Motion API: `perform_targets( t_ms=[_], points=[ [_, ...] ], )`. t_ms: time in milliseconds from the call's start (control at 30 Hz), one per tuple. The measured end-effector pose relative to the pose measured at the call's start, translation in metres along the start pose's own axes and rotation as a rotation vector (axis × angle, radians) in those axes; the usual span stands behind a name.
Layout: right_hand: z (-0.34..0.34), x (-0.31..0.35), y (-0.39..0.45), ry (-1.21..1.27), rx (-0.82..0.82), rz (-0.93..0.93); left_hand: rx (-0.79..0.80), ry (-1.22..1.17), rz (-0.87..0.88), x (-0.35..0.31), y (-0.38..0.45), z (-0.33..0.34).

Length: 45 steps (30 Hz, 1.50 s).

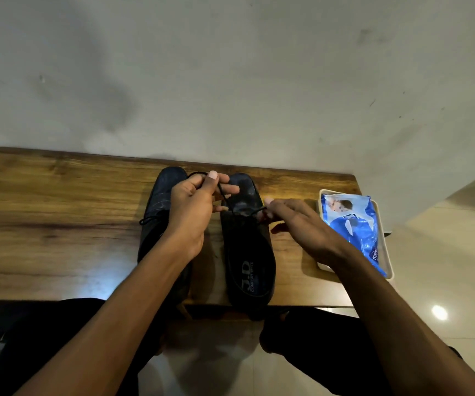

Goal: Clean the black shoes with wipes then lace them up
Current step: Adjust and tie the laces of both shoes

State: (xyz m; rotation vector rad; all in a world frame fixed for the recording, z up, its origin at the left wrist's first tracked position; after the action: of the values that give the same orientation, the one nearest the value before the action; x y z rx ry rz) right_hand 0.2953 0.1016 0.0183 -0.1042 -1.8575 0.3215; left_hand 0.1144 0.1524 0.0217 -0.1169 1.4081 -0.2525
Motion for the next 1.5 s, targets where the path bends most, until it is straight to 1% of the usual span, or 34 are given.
perform_targets(
  t_ms=[133,200,267,333,367,400,433,500,533,567,600,667,767,800,867,933,1000,1100,1167,1233,1333,1433,1500],
  points=[
    [-0.004,0.015,0.004,0.526,-0.055,-0.063,0.006,-0.078,0.012,-0.004,0.0,0.002],
    [-0.011,0.017,0.006,0.711,-0.113,-0.063,0.018,-0.06,0.035,-0.007,0.0,0.005],
    [-0.017,0.018,0.007,0.784,-0.187,-0.049,0.019,-0.036,0.054,-0.009,-0.001,0.007],
    [-0.022,0.016,0.011,0.748,-0.254,-0.034,0.014,-0.026,0.069,-0.01,-0.001,0.008],
    [-0.025,0.014,0.014,0.675,-0.288,-0.02,0.007,-0.027,0.073,-0.01,0.0,0.008],
    [-0.029,0.012,0.017,0.536,-0.328,-0.004,0.002,-0.028,0.074,-0.009,0.001,0.009],
    [-0.035,0.008,0.021,0.302,-0.367,0.011,0.003,-0.02,0.076,-0.008,0.002,0.009],
    [-0.045,0.004,0.026,-0.288,-0.394,0.018,0.038,0.025,0.077,-0.003,0.005,0.012],
    [-0.048,0.003,0.026,-0.508,-0.404,0.034,0.064,0.067,0.083,0.0,0.007,0.014],
    [-0.053,0.001,0.025,-0.603,-0.416,0.065,0.092,0.129,0.094,0.003,0.008,0.015],
    [-0.055,-0.001,0.022,-0.607,-0.414,0.099,0.106,0.219,0.098,0.006,0.01,0.016],
    [-0.051,-0.006,0.016,-0.562,-0.362,0.184,0.107,0.444,0.039,0.014,0.012,0.015],
    [-0.028,-0.015,0.012,-0.417,-0.187,0.3,0.118,0.71,-0.104,0.022,0.005,0.012],
    [-0.021,-0.016,0.013,-0.381,-0.148,0.312,0.124,0.784,-0.109,0.022,0.002,0.013],
    [-0.01,-0.017,0.017,-0.386,-0.11,0.308,0.116,0.895,-0.067,0.02,-0.002,0.016],
    [-0.004,-0.016,0.02,-0.425,-0.098,0.31,0.089,0.953,-0.021,0.018,-0.002,0.015],
    [-0.002,-0.017,0.021,-0.401,-0.105,0.306,0.082,0.989,0.02,0.017,0.002,0.013],
    [0.0,-0.014,0.021,-0.256,-0.132,0.246,0.083,0.989,0.122,0.014,0.004,0.014],
    [0.001,-0.011,0.02,-0.148,-0.157,0.176,0.07,0.949,0.157,0.011,0.003,0.015],
    [0.001,-0.011,0.02,-0.031,-0.179,0.11,0.052,0.861,0.145,0.012,0.004,0.015],
    [0.005,-0.015,0.021,0.249,-0.212,0.058,0.042,0.732,0.098,0.017,0.006,0.013],
    [0.013,-0.015,0.021,0.589,-0.241,0.066,0.03,0.64,0.072,0.021,0.007,0.012],
    [0.019,-0.014,0.02,0.746,-0.263,0.082,0.013,0.573,0.064,0.023,0.007,0.012]
  ],
)
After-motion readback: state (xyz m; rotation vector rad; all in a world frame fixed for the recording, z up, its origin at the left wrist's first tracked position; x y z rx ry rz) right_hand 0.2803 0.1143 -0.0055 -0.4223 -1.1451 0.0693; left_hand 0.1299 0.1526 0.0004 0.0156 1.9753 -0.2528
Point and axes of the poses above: each hand's wrist, its own y-axis towards the middle knuckle, its own z-axis out of the palm, x = y × z, the point moved 6 cm from there along y, towards the middle knuckle, and after that the axes turned 1 degree about x, right-handed, at the moved point
